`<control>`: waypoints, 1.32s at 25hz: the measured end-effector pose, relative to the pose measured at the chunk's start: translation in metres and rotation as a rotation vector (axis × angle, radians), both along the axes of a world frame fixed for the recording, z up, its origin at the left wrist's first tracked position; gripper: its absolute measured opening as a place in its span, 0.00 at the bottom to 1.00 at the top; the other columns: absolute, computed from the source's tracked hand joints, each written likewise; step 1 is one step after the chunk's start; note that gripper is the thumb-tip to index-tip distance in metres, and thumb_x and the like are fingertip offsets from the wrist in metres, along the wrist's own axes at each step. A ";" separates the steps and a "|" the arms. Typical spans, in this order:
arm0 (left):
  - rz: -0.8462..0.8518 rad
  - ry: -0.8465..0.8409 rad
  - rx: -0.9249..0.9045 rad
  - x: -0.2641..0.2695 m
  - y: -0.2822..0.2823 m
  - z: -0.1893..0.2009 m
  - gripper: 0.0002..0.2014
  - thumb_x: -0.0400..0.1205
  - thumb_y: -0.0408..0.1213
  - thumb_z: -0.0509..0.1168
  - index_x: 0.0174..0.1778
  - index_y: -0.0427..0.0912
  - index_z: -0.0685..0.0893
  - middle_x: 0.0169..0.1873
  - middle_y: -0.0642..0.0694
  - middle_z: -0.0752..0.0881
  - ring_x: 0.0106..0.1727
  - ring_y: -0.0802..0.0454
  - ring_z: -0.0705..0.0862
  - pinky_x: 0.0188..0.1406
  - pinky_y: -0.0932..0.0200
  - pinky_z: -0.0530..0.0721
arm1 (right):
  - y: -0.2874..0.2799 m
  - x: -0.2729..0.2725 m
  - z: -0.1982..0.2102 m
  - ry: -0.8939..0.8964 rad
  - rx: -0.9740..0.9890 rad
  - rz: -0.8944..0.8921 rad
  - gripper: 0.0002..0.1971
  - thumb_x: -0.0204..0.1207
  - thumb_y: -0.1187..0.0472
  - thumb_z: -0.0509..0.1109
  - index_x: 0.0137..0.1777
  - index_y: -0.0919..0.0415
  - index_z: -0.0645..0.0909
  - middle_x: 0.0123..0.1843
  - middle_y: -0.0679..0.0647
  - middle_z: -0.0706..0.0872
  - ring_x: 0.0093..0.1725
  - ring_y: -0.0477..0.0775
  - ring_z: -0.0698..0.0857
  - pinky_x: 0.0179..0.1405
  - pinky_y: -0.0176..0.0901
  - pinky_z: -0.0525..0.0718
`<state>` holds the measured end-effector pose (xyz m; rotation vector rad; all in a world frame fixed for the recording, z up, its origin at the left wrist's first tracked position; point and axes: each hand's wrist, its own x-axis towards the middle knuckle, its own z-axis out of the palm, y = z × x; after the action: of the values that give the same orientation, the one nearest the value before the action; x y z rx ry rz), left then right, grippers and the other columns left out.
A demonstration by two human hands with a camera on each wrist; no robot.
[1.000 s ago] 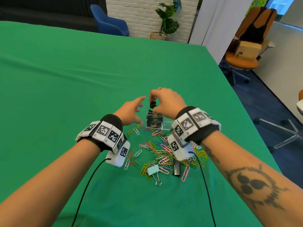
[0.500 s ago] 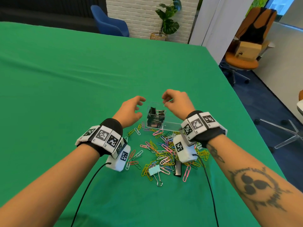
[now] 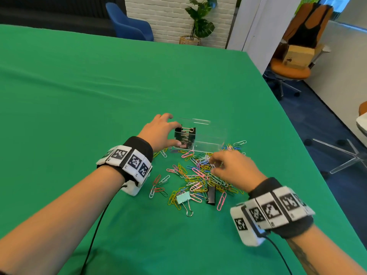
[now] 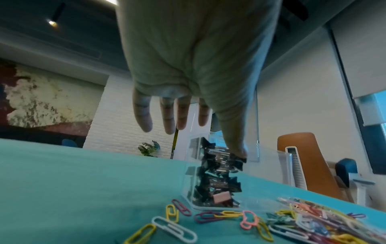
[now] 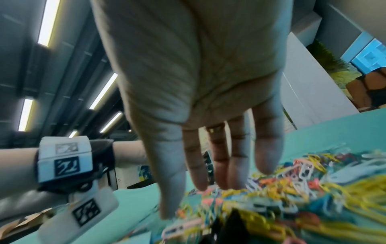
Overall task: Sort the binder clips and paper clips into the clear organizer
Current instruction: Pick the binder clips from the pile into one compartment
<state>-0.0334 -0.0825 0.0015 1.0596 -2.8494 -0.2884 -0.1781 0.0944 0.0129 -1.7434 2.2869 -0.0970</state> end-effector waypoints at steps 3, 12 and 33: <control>0.004 0.077 0.053 0.002 0.003 0.001 0.38 0.71 0.51 0.72 0.76 0.48 0.64 0.73 0.40 0.69 0.73 0.41 0.68 0.70 0.41 0.73 | 0.025 0.016 -0.006 -0.042 0.165 0.117 0.22 0.71 0.47 0.71 0.66 0.48 0.77 0.62 0.50 0.80 0.64 0.53 0.79 0.57 0.43 0.77; 0.045 0.181 0.052 0.014 0.012 0.007 0.35 0.75 0.44 0.70 0.76 0.46 0.64 0.71 0.39 0.70 0.73 0.40 0.69 0.71 0.42 0.72 | 0.013 0.066 -0.036 0.021 0.133 0.359 0.21 0.76 0.70 0.62 0.68 0.58 0.72 0.66 0.63 0.70 0.61 0.64 0.77 0.40 0.48 0.71; 0.031 0.301 0.109 -0.015 -0.005 -0.007 0.15 0.70 0.45 0.74 0.50 0.43 0.90 0.64 0.40 0.78 0.66 0.42 0.74 0.67 0.53 0.71 | -0.101 0.000 0.006 0.014 -0.294 -0.147 0.18 0.75 0.54 0.70 0.63 0.58 0.76 0.62 0.59 0.80 0.58 0.63 0.83 0.54 0.51 0.80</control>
<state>-0.0484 -0.0872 -0.0052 0.9824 -2.5724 -0.5550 -0.1782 -0.0063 0.0193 -1.7049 2.5130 -0.4733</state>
